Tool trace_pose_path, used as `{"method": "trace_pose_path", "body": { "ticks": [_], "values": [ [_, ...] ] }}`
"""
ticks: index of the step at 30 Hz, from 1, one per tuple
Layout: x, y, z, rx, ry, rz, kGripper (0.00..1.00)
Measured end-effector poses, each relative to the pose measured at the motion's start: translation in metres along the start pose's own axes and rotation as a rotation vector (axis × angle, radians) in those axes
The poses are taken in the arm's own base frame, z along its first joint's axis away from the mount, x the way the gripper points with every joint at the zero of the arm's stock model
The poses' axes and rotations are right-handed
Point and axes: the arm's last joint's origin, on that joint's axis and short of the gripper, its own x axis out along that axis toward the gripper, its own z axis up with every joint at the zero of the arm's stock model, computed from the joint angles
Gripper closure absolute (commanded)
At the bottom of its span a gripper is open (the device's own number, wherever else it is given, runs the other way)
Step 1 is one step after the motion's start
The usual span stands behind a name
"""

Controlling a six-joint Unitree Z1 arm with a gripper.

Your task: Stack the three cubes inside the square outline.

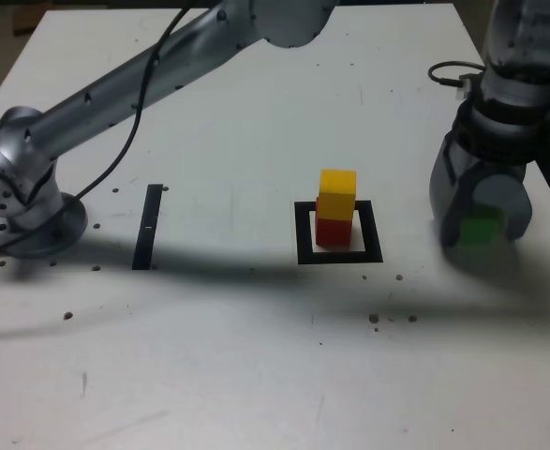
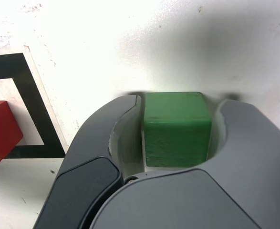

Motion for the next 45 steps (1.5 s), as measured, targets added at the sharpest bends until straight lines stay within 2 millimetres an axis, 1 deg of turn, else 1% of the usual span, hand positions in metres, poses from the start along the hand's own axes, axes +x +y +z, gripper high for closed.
{"method": "trace_pose_path", "body": {
  "ticks": [6, 10, 12, 14, 19, 25, 32, 38, 41, 45],
  "values": [
    [-0.001, 0.000, -0.001, 0.010, 0.002, 0.004, 0.76],
    [-0.002, 0.001, -0.005, 0.026, 0.017, 0.011, 0.76],
    [-0.006, 0.001, -0.009, 0.034, 0.019, 0.017, 0.76],
    [-0.016, 0.001, -0.015, 0.043, 0.012, 0.024, 0.76],
    [-0.050, -0.005, -0.039, 0.069, -0.014, 0.032, 0.76],
    [-0.082, -0.006, -0.073, 0.078, -0.023, 0.033, 0.76],
    [-0.112, -0.005, -0.117, 0.085, -0.031, 0.033, 0.76],
    [-0.123, -0.003, -0.147, 0.086, -0.030, 0.025, 0.76],
    [-0.123, -0.002, -0.157, 0.087, -0.024, 0.017, 0.76],
    [-0.119, -0.002, -0.163, 0.087, -0.023, 0.007, 0.76]
  ]
}}
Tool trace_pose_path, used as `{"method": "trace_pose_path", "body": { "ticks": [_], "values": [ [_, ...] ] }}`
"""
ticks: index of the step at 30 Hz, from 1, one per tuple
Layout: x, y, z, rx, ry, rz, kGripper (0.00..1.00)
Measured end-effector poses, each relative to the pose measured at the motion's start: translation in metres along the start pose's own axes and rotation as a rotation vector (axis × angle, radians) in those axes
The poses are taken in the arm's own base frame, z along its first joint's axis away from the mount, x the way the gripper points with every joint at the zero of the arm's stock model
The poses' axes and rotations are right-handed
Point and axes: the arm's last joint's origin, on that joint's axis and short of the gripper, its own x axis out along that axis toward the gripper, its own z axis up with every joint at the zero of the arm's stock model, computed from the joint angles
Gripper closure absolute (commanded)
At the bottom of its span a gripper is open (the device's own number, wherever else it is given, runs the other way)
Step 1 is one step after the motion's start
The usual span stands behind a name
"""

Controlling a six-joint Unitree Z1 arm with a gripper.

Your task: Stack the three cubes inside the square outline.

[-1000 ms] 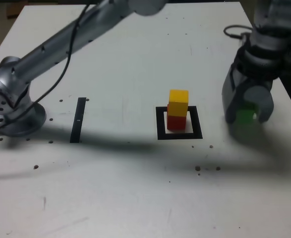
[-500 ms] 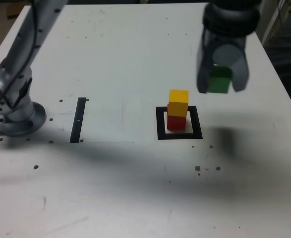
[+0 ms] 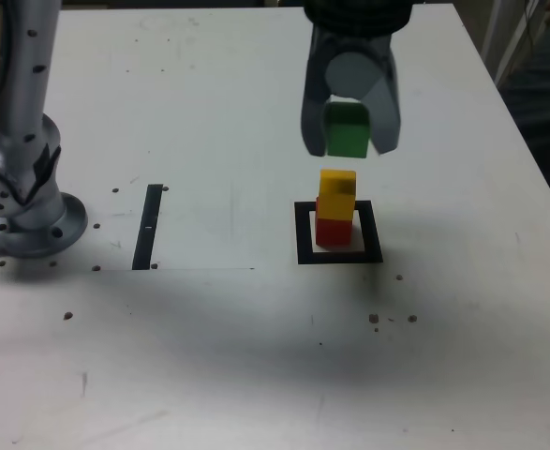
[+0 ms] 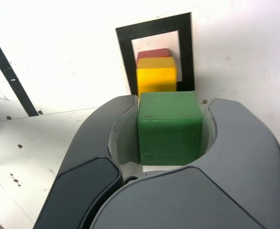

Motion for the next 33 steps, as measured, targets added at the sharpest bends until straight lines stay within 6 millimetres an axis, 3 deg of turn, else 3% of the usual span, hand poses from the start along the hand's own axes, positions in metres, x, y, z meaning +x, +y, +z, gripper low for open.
{"method": "trace_pose_path", "body": {
  "ticks": [9, 24, 27, 30, 33],
  "values": [
    [0.016, -0.002, -0.011, 0.000, 0.002, -0.020, 0.76],
    [0.033, -0.002, -0.008, 0.000, -0.009, -0.026, 0.74],
    [0.034, 0.000, -0.008, -0.005, -0.011, -0.026, 0.51],
    [0.037, 0.003, -0.008, -0.013, -0.010, -0.024, 0.16],
    [0.039, 0.006, -0.009, -0.022, -0.005, -0.021, 0.02]
  ]
}}
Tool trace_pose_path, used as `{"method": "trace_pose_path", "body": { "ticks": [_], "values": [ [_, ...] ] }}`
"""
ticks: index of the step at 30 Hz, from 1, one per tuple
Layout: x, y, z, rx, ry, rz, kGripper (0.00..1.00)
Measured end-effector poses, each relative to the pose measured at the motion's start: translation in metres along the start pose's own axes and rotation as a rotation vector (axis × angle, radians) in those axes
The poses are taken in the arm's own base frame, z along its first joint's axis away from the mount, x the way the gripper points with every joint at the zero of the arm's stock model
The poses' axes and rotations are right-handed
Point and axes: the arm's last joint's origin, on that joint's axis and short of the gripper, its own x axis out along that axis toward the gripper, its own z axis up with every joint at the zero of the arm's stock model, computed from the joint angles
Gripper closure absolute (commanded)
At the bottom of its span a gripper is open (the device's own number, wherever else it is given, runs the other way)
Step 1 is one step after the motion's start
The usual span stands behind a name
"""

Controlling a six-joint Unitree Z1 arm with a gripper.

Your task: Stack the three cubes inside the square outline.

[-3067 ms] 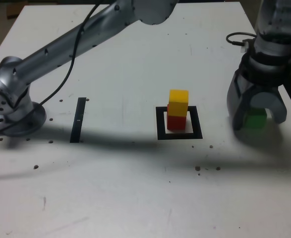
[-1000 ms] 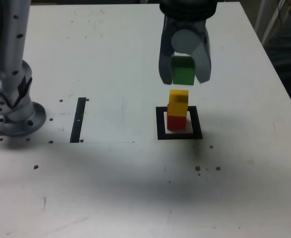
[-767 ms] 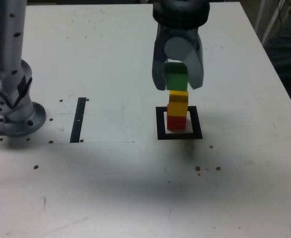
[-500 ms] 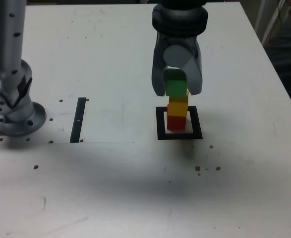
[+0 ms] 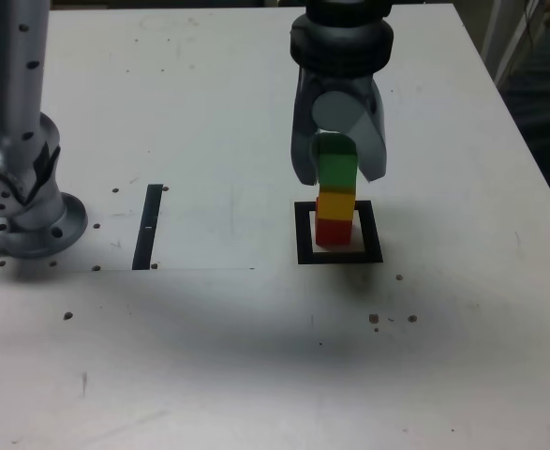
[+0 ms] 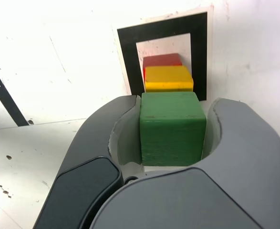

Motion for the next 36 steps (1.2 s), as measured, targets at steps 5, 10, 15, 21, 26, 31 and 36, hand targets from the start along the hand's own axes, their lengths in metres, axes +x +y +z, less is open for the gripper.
{"method": "trace_pose_path", "body": {
  "ticks": [5, 10, 15, 21, 26, 31, 36],
  "values": [
    [0.000, 0.003, 0.000, -0.007, 0.002, 0.002, 0.01],
    [0.001, 0.004, -0.001, -0.008, 0.004, 0.002, 0.01],
    [0.000, 0.004, -0.004, -0.008, 0.001, 0.002, 0.01],
    [-0.011, 0.004, -0.021, -0.010, -0.024, 0.015, 0.01],
    [-0.022, 0.005, -0.045, -0.018, -0.041, 0.038, 0.01],
    [-0.026, 0.007, -0.065, -0.023, -0.040, 0.058, 0.01],
    [-0.017, 0.013, -0.096, -0.046, 0.009, 0.064, 0.01]
  ]
}}
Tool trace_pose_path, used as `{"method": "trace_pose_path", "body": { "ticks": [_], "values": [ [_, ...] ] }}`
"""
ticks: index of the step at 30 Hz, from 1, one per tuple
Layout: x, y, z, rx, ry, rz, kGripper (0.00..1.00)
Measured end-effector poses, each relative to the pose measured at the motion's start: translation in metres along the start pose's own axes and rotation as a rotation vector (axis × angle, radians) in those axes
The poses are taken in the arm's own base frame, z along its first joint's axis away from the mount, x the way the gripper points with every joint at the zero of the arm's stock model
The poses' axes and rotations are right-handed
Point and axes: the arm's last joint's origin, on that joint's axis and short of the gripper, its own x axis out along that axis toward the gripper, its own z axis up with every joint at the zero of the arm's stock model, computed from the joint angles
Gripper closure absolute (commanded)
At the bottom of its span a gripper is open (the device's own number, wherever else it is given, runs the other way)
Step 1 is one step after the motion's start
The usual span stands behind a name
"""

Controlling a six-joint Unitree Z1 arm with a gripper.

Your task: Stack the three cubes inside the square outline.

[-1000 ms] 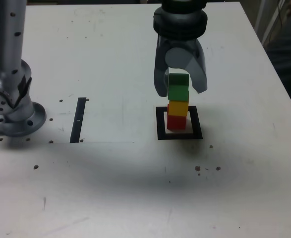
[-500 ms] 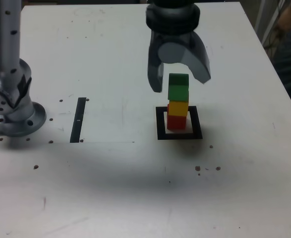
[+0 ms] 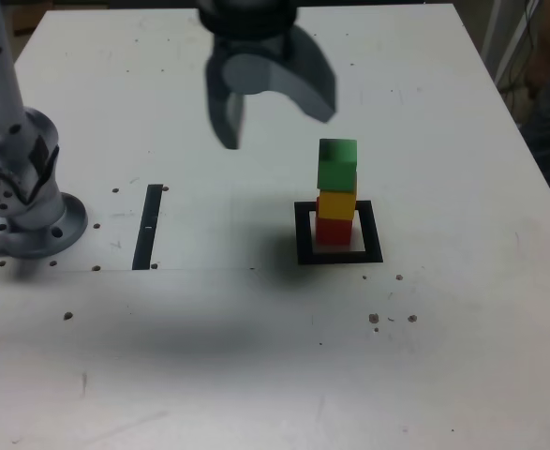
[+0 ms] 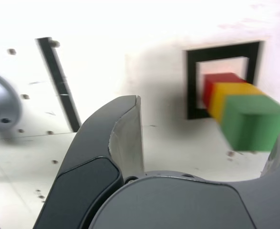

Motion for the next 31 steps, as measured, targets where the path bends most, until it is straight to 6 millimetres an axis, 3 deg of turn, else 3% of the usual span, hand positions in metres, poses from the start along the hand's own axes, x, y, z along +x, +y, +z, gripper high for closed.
{"method": "trace_pose_path", "body": {
  "ticks": [10, 16, 31],
  "values": [
    [0.027, 0.004, -0.055, -0.040, 0.077, 0.000, 0.01],
    [0.053, 0.001, -0.081, -0.045, 0.115, -0.012, 0.01],
    [0.102, -0.007, -0.113, -0.049, 0.115, -0.048, 0.00]
  ]
}}
